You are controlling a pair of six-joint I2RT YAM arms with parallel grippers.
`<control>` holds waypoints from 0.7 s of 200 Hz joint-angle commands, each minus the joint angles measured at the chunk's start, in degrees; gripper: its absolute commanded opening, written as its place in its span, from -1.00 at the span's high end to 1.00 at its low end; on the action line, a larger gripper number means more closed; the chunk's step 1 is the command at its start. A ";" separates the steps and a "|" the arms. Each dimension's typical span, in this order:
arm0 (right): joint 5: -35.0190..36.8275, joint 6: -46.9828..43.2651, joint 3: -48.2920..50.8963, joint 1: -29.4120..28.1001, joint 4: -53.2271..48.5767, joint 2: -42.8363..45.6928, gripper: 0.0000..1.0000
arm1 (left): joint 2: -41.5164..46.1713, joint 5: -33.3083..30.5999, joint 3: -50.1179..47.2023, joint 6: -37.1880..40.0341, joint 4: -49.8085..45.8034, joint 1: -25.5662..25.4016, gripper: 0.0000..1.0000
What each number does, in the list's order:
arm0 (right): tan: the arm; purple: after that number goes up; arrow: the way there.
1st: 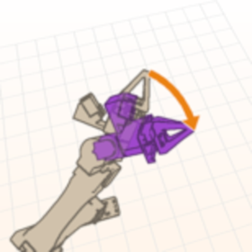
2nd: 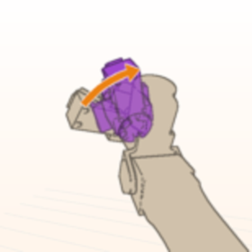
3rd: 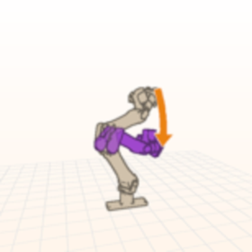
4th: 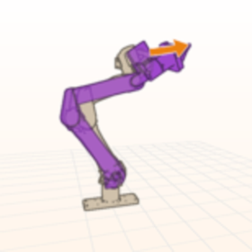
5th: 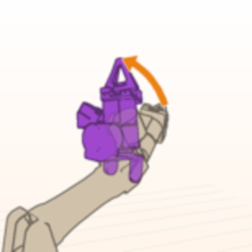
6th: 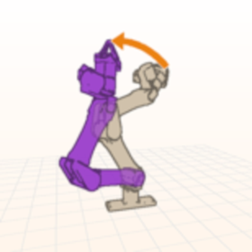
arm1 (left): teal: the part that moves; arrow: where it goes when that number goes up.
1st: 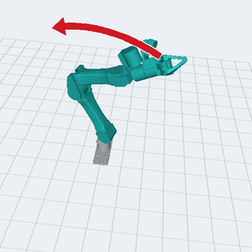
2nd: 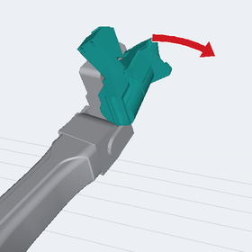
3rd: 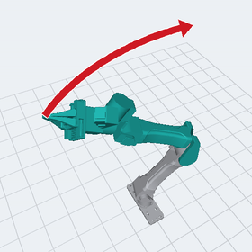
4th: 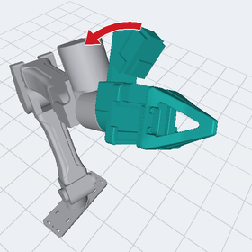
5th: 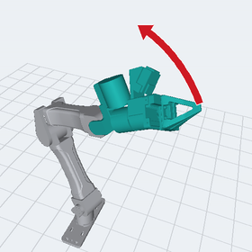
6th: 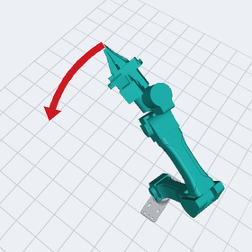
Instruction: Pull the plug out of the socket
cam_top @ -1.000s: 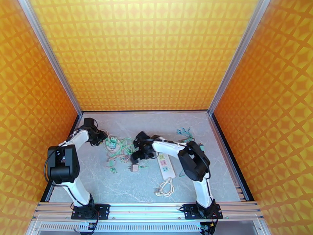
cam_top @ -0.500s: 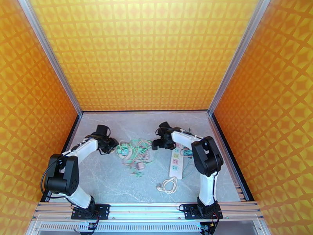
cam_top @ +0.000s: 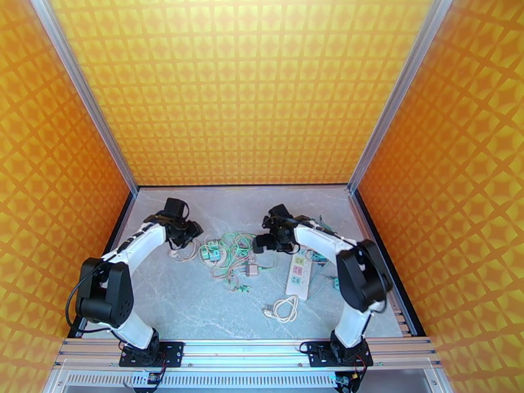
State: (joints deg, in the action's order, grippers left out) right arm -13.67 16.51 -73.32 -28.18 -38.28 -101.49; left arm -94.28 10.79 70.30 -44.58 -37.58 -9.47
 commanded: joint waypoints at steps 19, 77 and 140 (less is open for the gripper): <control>-1.85 2.25 -0.40 -6.19 0.37 3.67 -0.97 | 1.40 -2.49 2.86 8.10 -5.65 1.92 -0.04; -4.27 6.55 -0.05 -10.40 12.59 3.21 -0.97 | 8.71 -0.97 -3.56 10.19 -3.46 1.65 -0.04; -9.99 0.56 0.05 -10.84 20.51 0.29 -0.49 | 17.12 1.34 -14.07 5.92 -1.13 -0.35 -0.02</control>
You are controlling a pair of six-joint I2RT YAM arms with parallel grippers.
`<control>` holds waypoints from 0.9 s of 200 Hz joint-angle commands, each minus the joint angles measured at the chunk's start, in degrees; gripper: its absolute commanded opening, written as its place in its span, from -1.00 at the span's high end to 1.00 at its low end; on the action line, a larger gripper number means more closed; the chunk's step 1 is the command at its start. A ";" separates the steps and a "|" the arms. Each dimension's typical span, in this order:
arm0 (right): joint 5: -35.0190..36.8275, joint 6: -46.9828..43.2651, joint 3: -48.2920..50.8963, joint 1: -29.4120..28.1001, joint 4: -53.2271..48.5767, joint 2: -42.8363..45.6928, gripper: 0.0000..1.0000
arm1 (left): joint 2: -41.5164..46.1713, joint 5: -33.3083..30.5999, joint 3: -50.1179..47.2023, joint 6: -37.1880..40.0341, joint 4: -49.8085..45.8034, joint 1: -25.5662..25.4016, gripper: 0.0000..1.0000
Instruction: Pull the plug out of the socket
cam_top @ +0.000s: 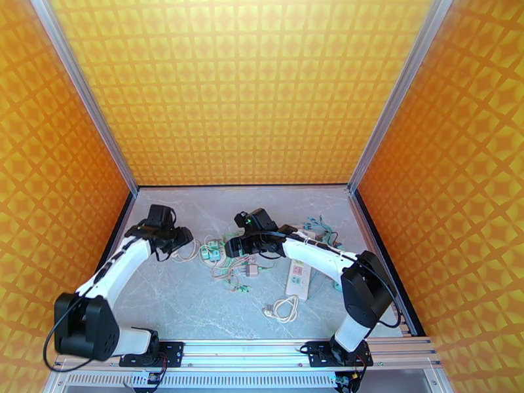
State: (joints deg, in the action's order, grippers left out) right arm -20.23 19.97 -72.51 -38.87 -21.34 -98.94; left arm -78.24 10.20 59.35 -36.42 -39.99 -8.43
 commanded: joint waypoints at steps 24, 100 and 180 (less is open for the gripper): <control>-3.90 -3.96 -3.90 -0.19 1.37 -5.30 -0.24 | 2.35 1.89 -5.27 -4.80 2.38 -3.94 0.00; -2.61 -3.23 -5.27 -0.23 0.77 -6.92 -0.08 | 3.26 -1.56 -4.00 -4.05 -0.10 -8.72 0.10; -2.57 -2.66 -5.57 -0.24 0.91 -7.04 -0.07 | -4.33 -2.79 1.78 0.95 -0.88 -10.49 0.10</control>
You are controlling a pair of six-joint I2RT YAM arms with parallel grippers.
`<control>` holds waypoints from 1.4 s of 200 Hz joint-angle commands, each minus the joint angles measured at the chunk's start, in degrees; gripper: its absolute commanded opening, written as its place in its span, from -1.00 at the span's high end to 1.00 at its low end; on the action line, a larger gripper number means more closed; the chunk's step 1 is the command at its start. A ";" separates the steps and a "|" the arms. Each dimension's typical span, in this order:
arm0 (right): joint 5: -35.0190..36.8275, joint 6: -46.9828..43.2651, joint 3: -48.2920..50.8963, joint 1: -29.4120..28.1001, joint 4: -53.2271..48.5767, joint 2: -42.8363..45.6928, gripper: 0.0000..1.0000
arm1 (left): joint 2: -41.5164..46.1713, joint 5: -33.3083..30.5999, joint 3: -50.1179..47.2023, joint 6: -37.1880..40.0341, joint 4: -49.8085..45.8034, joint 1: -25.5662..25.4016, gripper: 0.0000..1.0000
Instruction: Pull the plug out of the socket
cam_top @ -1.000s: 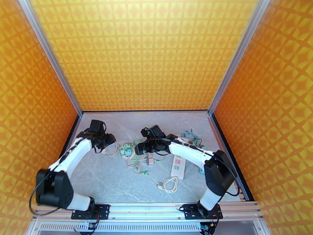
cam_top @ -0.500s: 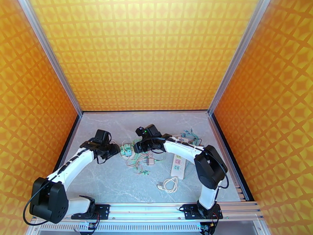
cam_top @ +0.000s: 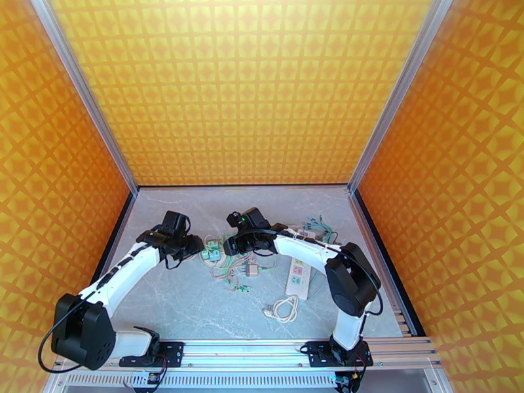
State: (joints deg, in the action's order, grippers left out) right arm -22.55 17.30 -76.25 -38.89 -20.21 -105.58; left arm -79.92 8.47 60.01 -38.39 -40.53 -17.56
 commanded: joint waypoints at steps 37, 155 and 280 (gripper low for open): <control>0.02 -0.21 -2.38 -0.21 -0.32 -0.99 -0.07 | -5.57 -3.79 0.93 2.49 -1.25 -4.17 0.08; 4.44 0.25 -24.53 -0.22 -7.59 -20.66 0.26 | 5.12 -6.60 -9.90 -9.91 -0.98 -10.16 0.21; 5.69 -4.28 -30.28 0.93 -12.94 -25.93 0.26 | -16.10 -4.48 -6.34 -15.72 13.91 -11.00 0.29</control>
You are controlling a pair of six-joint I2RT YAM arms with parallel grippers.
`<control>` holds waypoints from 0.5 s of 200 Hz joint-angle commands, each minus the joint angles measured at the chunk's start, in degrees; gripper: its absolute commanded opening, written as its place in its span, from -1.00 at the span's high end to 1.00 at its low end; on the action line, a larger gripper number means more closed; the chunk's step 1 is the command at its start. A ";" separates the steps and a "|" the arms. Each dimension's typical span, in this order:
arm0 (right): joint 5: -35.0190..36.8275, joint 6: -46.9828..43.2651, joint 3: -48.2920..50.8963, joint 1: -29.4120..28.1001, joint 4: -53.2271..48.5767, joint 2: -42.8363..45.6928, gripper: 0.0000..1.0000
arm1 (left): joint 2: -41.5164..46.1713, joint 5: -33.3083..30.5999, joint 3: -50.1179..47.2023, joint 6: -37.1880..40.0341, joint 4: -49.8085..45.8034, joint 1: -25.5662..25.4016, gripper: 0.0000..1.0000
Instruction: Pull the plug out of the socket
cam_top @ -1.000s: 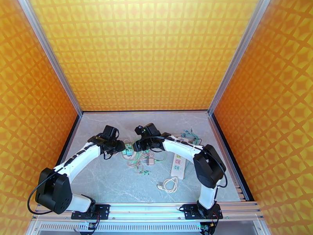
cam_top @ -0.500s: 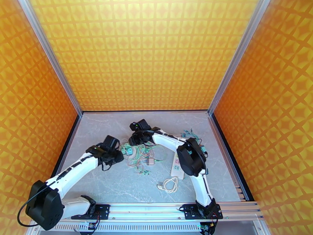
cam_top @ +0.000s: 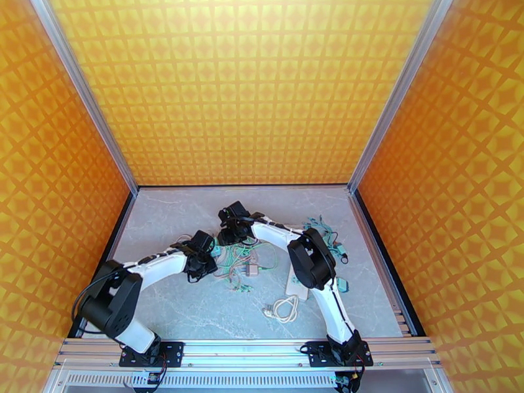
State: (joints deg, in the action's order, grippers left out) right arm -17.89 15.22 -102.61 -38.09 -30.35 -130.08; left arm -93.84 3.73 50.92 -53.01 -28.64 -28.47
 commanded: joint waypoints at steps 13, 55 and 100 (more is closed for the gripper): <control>1.68 -2.32 -6.63 0.14 -3.68 -2.70 0.26 | -2.48 0.06 2.81 -1.80 2.03 -0.09 0.29; 0.82 -2.57 -14.43 0.20 -5.69 -8.55 0.26 | -2.40 -0.16 2.43 -2.88 1.12 -0.10 0.29; -3.55 -3.71 -16.85 -0.10 -6.88 -12.25 0.25 | -3.27 -2.40 4.08 -3.23 -2.30 0.88 0.30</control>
State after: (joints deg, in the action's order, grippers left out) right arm -18.06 13.30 -119.07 -37.45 -34.28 -139.92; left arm -95.72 3.44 52.82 -55.40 -28.36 -28.38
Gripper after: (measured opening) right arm 0.374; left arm 0.354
